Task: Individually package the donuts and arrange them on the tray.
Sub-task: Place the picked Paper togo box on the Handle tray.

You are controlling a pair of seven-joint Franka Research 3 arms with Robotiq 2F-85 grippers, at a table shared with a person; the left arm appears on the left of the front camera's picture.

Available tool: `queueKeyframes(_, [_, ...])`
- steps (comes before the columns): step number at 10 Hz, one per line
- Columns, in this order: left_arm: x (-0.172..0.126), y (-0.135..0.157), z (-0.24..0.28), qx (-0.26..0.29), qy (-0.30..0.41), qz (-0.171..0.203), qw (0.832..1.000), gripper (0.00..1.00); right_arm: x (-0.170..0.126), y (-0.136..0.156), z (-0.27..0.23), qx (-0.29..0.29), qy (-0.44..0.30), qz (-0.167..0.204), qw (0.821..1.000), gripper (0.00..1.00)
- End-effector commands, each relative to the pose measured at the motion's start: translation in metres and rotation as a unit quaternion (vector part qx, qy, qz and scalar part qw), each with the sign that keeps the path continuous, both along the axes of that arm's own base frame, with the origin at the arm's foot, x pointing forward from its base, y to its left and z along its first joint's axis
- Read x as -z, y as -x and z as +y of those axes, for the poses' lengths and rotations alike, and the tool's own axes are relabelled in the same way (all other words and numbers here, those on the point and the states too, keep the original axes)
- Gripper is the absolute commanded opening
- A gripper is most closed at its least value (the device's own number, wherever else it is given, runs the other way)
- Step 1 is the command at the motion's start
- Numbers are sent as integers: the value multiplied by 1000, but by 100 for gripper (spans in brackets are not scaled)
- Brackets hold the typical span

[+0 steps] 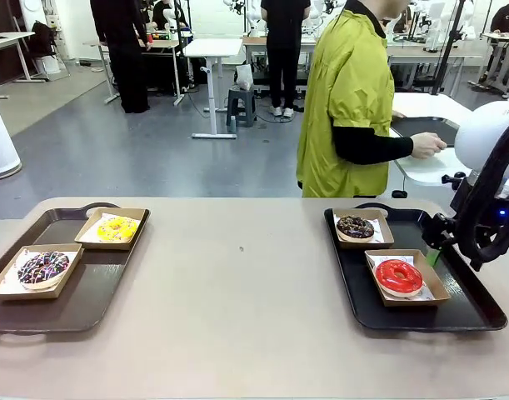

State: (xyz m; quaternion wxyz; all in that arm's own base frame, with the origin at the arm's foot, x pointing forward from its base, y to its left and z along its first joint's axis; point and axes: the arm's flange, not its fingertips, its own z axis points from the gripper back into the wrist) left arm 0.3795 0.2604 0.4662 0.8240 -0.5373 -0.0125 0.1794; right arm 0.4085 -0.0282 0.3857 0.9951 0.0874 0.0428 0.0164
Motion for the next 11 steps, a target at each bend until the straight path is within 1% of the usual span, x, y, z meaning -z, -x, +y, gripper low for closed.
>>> queueKeyframes(1, [-3,2,0,-1,1,-3,1000,100,-13,8,-34,-72,-121,22,990,100])
queueKeyframes(2, [-3,2,0,-1,1,-3,1000,100,-26,14,-65,-97,-205,12,974,100])
queueKeyframes(3, [-3,2,0,-1,1,-3,1000,100,-35,20,-94,-90,-266,-11,960,100])
queueKeyframes(4, [-3,2,0,-1,1,-3,1000,100,-38,23,-123,-67,-318,-37,945,100])
queueKeyframes(6, [-3,2,0,-1,1,-3,1000,100,-31,28,-172,-6,-399,-81,913,100])
queueKeyframes(7, [-3,2,0,-1,1,-3,1000,100,-23,31,-200,46,-448,-84,889,100])
queueKeyframes(8, [-3,2,0,-1,1,-3,1000,100,-16,37,-221,97,-478,-87,869,100])
queueKeyframes(9, [-3,2,0,-1,1,-3,1000,100,-8,44,-236,121,-490,-92,859,100])
queueKeyframes(11, [-3,2,0,-1,1,-3,1000,100,9,57,-258,141,-505,-103,845,100])
